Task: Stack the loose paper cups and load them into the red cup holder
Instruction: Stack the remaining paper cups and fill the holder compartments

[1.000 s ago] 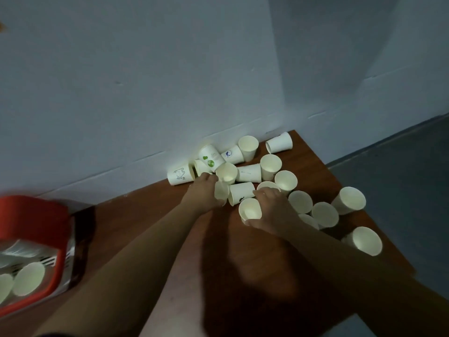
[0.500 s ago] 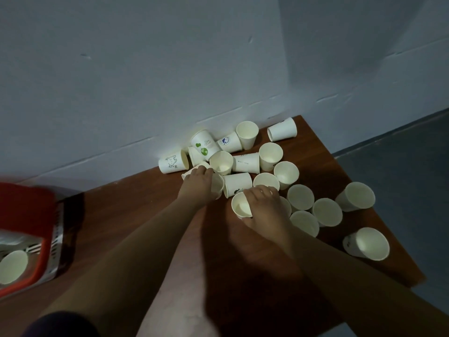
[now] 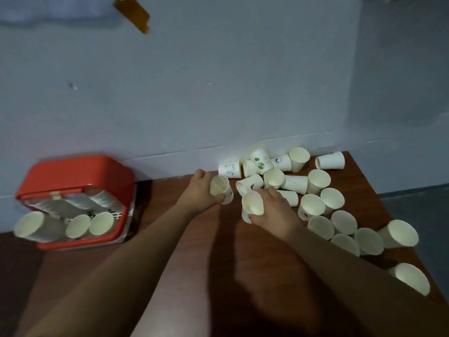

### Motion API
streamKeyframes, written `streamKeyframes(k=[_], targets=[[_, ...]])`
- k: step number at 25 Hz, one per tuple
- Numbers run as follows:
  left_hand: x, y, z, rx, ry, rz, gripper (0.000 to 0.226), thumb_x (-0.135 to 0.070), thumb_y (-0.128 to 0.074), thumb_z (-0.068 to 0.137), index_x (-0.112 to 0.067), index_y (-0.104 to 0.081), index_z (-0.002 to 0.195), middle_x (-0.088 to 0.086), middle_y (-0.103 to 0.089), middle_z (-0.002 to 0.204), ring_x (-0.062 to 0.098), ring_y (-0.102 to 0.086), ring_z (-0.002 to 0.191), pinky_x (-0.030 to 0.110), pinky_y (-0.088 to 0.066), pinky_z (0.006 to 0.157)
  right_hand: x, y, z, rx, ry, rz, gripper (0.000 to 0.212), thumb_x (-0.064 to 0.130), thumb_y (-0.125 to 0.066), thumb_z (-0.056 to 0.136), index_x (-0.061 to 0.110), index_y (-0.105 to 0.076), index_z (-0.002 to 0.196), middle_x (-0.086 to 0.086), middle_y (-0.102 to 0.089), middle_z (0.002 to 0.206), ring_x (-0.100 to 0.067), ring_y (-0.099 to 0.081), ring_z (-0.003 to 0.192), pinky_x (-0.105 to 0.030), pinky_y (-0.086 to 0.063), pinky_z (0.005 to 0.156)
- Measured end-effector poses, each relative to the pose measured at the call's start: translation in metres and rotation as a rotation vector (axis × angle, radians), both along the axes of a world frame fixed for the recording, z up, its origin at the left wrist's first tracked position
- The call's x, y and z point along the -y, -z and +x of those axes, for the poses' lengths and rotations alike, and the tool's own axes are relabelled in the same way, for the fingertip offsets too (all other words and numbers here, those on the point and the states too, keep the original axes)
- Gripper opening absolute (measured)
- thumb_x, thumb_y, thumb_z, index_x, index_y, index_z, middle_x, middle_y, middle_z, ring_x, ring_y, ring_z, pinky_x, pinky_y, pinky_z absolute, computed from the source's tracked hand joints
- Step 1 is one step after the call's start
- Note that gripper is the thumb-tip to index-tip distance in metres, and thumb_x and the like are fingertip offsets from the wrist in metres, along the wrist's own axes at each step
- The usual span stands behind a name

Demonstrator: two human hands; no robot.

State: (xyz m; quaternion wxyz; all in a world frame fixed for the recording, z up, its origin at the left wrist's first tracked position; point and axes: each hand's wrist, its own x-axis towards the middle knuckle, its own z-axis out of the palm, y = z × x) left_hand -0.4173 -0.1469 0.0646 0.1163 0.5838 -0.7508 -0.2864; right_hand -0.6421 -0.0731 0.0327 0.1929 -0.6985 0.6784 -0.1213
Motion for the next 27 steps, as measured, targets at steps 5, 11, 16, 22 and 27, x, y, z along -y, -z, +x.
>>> streamKeyframes(k=[5,11,16,22,27], targets=[[-0.019,-0.036,0.122,-0.012,-0.149,-0.011,0.066,-0.036,-0.077,0.08,-0.015,-0.049,0.135,0.003,-0.042,0.127,0.019,-0.049,0.115,0.023,-0.034,0.095,0.017,-0.034,0.108,0.137,-0.063,-0.057,0.069,0.042,-0.074,0.075,0.015,-0.048,0.132,-0.003,-0.048,0.13,-0.023,-0.049,0.118,-0.038,-0.044,0.097],[-0.048,-0.044,0.282,0.004,-0.341,-0.041,0.065,-0.036,-0.076,0.082,-0.022,-0.048,0.139,0.003,-0.042,0.133,0.02,-0.046,0.123,0.024,-0.032,0.097,0.036,-0.049,0.247,0.276,-0.148,-0.041,0.068,0.038,-0.077,0.07,0.019,-0.051,0.13,-0.001,-0.047,0.127,-0.021,-0.05,0.116,-0.036,-0.045,0.096],[-0.053,-0.017,0.36,0.049,-0.455,-0.012,0.072,-0.036,-0.078,0.08,-0.019,-0.046,0.143,0.008,-0.04,0.139,0.026,-0.046,0.125,0.028,-0.035,0.102,0.046,-0.037,0.342,0.343,-0.17,0.0,0.068,0.029,-0.081,0.068,0.013,-0.052,0.127,-0.004,-0.046,0.124,-0.022,-0.049,0.114,-0.028,-0.04,0.094],[-0.036,0.022,0.393,0.087,-0.411,-0.036,0.073,-0.027,-0.08,0.078,-0.012,-0.047,0.141,0.014,-0.042,0.132,0.031,-0.051,0.117,0.033,-0.04,0.101,0.058,-0.012,0.41,0.375,-0.153,0.014,0.065,0.027,-0.084,0.069,0.015,-0.052,0.125,-0.001,-0.047,0.121,-0.018,-0.051,0.108,-0.023,-0.039,0.086],[-0.016,0.056,0.405,0.25,-0.254,-0.041,0.064,-0.021,-0.076,0.078,-0.013,-0.049,0.136,0.013,-0.042,0.126,0.03,-0.051,0.111,0.041,-0.049,0.097,0.064,0.026,0.433,0.286,-0.169,0.04,0.066,0.031,-0.083,0.07,0.018,-0.052,0.128,0.0,-0.046,0.12,-0.022,-0.054,0.109,-0.031,-0.046,0.094]])
